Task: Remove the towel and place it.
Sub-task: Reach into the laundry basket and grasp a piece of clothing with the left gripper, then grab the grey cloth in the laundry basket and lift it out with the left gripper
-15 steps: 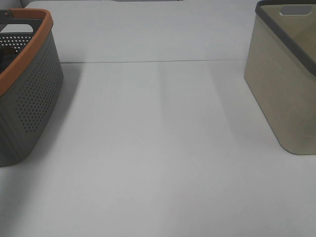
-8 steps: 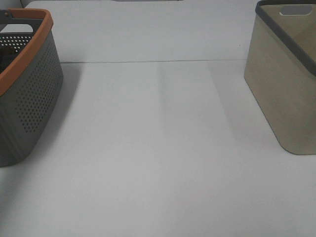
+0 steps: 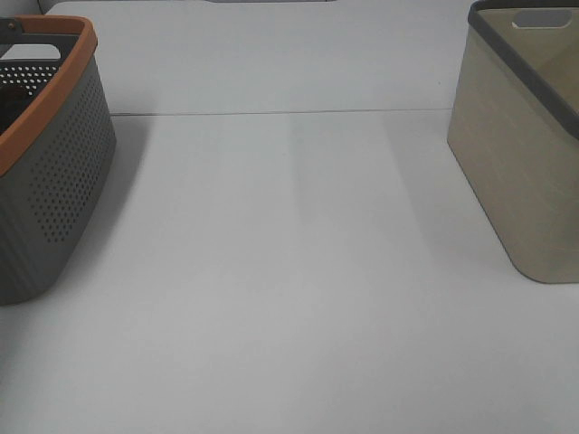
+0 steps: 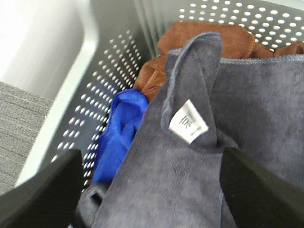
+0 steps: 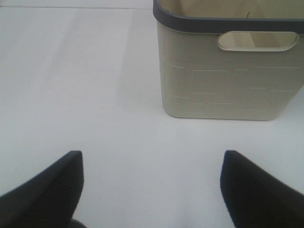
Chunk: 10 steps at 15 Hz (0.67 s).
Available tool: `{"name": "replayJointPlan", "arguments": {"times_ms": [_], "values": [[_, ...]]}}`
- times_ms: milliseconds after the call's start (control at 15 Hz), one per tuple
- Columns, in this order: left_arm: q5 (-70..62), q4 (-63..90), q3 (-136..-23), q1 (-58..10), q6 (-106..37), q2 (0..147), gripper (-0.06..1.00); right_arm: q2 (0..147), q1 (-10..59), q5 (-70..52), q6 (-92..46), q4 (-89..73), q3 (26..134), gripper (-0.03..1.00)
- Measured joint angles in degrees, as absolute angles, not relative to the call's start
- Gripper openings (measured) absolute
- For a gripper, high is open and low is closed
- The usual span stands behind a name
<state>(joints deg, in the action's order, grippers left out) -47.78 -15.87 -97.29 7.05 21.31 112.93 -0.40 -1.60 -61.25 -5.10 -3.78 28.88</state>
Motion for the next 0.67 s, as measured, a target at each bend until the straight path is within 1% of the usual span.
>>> {"name": "replayJointPlan", "arguments": {"times_ms": [400, 667], "values": [[-48.1, -15.7, -107.8, 7.0, 20.2, 124.0, 0.75, -0.4, -1.6, -61.2, -5.1, -3.8, 28.9, 0.75], [-47.7, -14.1, -110.8, 7.0, 20.2, 128.3, 0.75, -0.4, -1.6, -61.2, -5.1, -3.8, 28.9, 0.75]]}}
